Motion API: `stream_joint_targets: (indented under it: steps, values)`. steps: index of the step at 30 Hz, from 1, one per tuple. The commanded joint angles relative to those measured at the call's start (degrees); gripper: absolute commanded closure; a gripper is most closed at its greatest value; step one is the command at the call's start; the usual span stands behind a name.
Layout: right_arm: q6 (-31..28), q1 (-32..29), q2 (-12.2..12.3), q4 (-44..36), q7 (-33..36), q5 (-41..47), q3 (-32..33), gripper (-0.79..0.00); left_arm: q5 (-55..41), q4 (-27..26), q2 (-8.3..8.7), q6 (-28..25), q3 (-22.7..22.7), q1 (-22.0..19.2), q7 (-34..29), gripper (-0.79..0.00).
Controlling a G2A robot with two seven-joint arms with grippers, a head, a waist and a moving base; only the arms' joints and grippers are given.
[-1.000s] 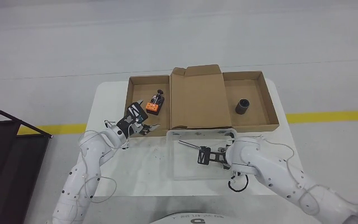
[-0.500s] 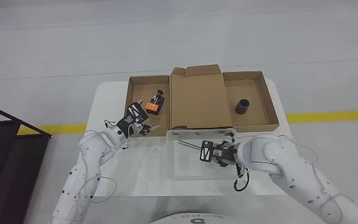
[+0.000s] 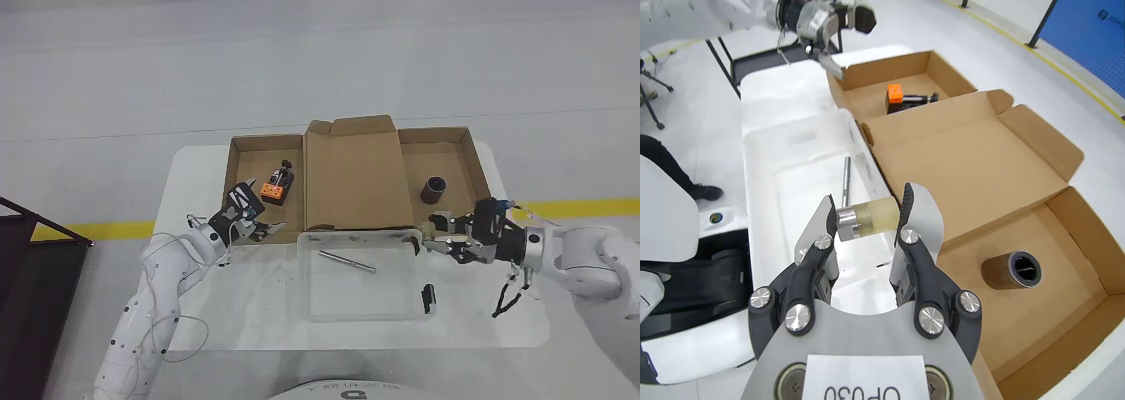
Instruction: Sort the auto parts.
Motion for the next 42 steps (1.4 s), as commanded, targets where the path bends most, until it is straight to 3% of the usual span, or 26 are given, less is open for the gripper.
stream_joint_targets:
  steps: [1,5,12,18,26,29,32,35,38,40,41,42]
  values:
    - [-0.01,0.87,0.15,1.69,0.97,2.31,0.59,0.000,-0.06,0.00,0.00,-0.06,-0.01,0.00,0.00,-0.785]
    - [0.56,5.56,0.40,5.79,5.20,7.49,-2.32,0.000,-0.06,0.00,0.00,-0.06,-0.01,0.00,0.00,-0.785]
    - [5.29,19.08,-0.32,17.33,14.67,16.53,-13.80,0.000,-0.06,0.00,0.00,-0.06,-0.01,0.00,0.00,-0.785]
    - [11.10,35.75,-3.45,34.01,23.18,25.30,-27.29,0.000,-0.06,0.00,0.00,-0.06,-0.01,0.00,0.00,-0.785]
    - [7.24,47.95,-7.78,50.58,24.70,29.66,-37.43,0.000,-0.06,0.00,0.00,-0.06,-0.01,0.00,0.00,-0.785]
    - [5.96,50.33,-8.81,54.55,24.06,30.69,-39.00,-0.105,-0.06,0.00,0.00,-0.06,-0.01,0.00,0.00,-0.785]
    - [5.63,52.24,-9.67,57.91,23.45,31.74,-40.05,-0.108,-0.06,0.00,0.00,-0.06,-0.01,0.00,0.00,-0.785]
    - [5.94,53.98,-10.52,60.84,23.03,32.96,-40.99,-0.240,-0.06,0.00,0.00,-0.06,-0.01,0.00,0.00,-0.785]
    - [5.85,55.39,-11.41,63.90,22.73,34.57,-41.90,-0.222,-0.06,0.00,0.00,-0.06,-0.01,0.00,0.00,-0.785]
    - [5.54,56.25,-12.02,65.87,22.97,35.84,-42.54,-0.249,-0.06,0.00,0.00,-0.06,-0.01,0.00,0.00,-0.785]
    - [5.44,56.55,-12.22,66.53,23.13,36.14,-42.76,-0.348,-0.06,0.00,0.00,-0.06,-0.01,0.00,0.00,-0.785]
    - [5.34,56.98,-12.51,67.40,23.35,36.49,-43.10,-0.656,-0.06,0.00,0.00,-0.06,-0.01,0.00,0.00,-0.785]
